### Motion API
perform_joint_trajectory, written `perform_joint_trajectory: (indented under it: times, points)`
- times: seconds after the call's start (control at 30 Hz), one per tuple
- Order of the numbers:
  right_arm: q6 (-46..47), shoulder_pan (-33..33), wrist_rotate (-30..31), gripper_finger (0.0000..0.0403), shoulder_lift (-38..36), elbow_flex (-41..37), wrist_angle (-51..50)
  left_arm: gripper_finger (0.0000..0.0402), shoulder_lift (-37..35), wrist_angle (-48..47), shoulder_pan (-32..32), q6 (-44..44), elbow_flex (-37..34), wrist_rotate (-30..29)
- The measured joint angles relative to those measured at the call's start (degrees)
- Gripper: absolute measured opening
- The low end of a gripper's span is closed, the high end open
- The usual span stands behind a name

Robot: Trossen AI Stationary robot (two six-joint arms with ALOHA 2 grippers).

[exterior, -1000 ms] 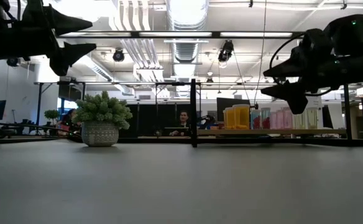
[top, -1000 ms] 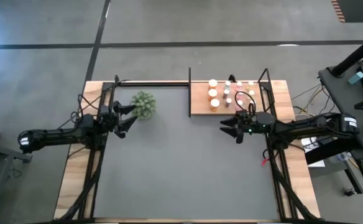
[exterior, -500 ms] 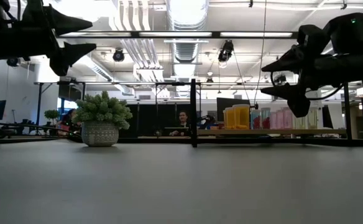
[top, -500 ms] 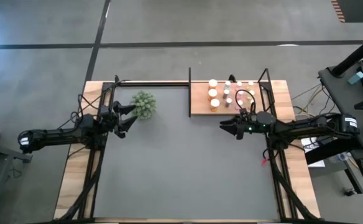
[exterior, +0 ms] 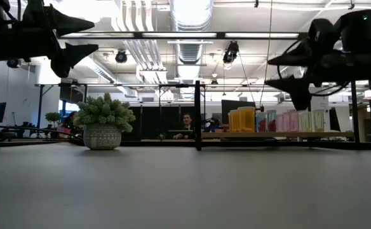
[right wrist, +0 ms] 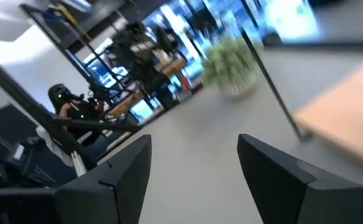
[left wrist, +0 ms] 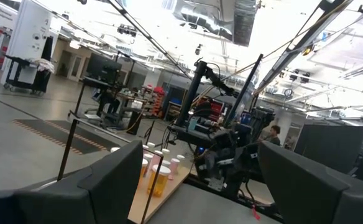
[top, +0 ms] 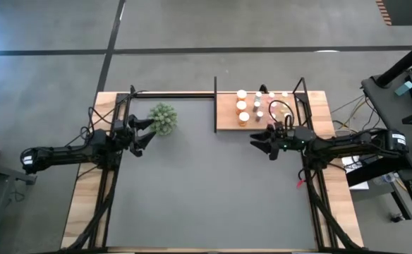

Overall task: Pick and place medicine bottles onto shelf by color
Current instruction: Return to Home Position

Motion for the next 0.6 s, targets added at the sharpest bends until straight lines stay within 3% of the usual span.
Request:
perform_joint_trajectory:
  times: [0.13, 0.33, 0.6]
  points:
    - [-8.81, 0.00, 0.08, 0.0228, -3.34, 0.02, 1.42, 0.0302, 0.02, -0.02, 0.00, 0.00, 0.00, 0.00]
    - [-23.30, 0.00, 0.10, 0.0228, -15.14, 0.02, -5.44, 0.0302, 0.04, -0.02, 0.00, 0.00, 0.00, 0.00]
    - [-26.67, -0.02, 0.09, 0.0228, -29.55, 0.02, -19.65, 0.0302, 0.02, -0.01, 0.00, 0.00, 0.00, 0.00]
